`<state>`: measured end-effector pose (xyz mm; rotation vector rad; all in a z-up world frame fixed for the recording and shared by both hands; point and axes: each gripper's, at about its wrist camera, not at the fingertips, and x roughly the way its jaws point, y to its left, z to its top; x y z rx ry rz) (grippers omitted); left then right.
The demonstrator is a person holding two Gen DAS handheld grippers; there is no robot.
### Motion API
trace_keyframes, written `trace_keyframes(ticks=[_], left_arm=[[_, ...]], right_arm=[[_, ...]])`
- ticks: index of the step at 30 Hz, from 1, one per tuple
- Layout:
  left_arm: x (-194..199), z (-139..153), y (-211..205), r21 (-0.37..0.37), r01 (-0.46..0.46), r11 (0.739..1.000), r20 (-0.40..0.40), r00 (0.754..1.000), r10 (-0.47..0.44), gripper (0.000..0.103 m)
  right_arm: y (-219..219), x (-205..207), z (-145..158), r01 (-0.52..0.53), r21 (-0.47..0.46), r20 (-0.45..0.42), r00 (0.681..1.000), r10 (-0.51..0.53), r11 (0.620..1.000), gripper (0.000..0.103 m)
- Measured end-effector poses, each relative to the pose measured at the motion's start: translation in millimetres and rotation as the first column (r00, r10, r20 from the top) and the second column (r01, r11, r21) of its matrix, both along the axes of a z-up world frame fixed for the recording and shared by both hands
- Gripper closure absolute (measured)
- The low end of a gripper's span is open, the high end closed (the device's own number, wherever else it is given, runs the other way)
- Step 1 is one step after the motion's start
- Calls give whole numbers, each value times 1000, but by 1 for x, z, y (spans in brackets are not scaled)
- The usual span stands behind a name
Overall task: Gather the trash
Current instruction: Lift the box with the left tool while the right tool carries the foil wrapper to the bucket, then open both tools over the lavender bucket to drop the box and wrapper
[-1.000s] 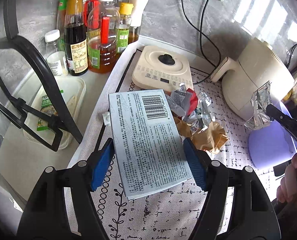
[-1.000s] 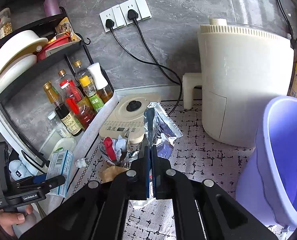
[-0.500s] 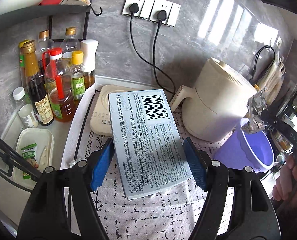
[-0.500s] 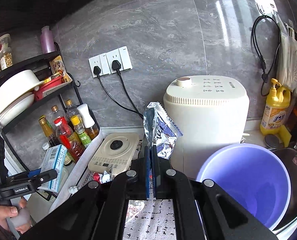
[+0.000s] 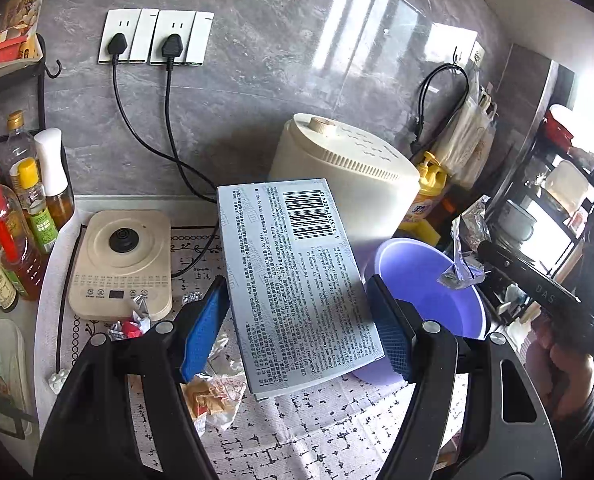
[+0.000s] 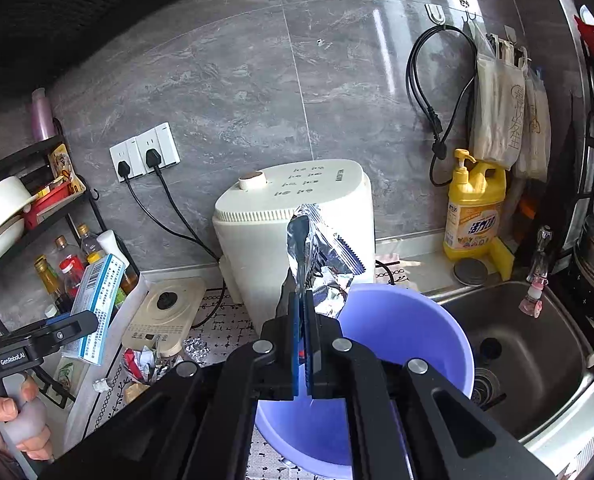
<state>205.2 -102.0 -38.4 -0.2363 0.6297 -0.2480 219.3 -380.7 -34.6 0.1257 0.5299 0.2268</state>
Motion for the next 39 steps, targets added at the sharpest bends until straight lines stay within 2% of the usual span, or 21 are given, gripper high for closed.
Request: trace_keyframes(ticks=[5,7,8,14,17,19,20,21,22,24,29,37,39], left_arm=[[13,4,-40,-4,56,998,14,998,-56,33],[18,3,-54,-8,75,997,9,997,-75,33],[21,2,-61,-7,83,997,7,997,-83,33],[37,-2,-101,-11,143,990,-7,990,-143,33],[46,-7,-122,-25,189,982,-30,981,-190,33],[52,-10,-138,-62,239,969,-49,969,-242,32],[53,-11,-144,-66,255,965,-52,965,-258,28],[54,-10,-149,-55,253,966,-50,965,-256,19],[53,-9,-151,-45,243,969,-42,969,-245,14],[52,-9,-149,-52,229,972,-30,973,-231,7],[45,-10,-119,-61,177,982,-53,982,-180,6],[10,-4,-38,-21,-7,1000,-51,999,6,6],[0,-4,-17,-34,-44,998,-51,998,42,6]], right_arm=[[-33,5,-7,3,8,-20,1000,-3,1000,95],[-45,3,-7,15,9,2,1000,-15,1000,46],[-51,2,-6,25,10,16,1000,-25,1000,43],[-88,-3,-10,76,14,7,997,-76,997,42],[-103,-8,-11,102,6,6,995,-102,995,31],[-111,-13,-11,126,-2,11,992,-126,992,23],[-114,-15,-11,146,-6,16,989,-145,989,19],[-118,-17,-10,161,-6,21,987,-161,987,12],[-120,-19,-10,170,-3,27,985,-170,985,7],[-120,-22,-8,163,-8,39,986,-163,987,7],[-95,-21,-13,71,-12,22,997,-70,997,7],[-22,-16,-12,-90,0,33,995,90,996,8],[-2,-15,-11,-133,-1,30,991,133,991,10]])
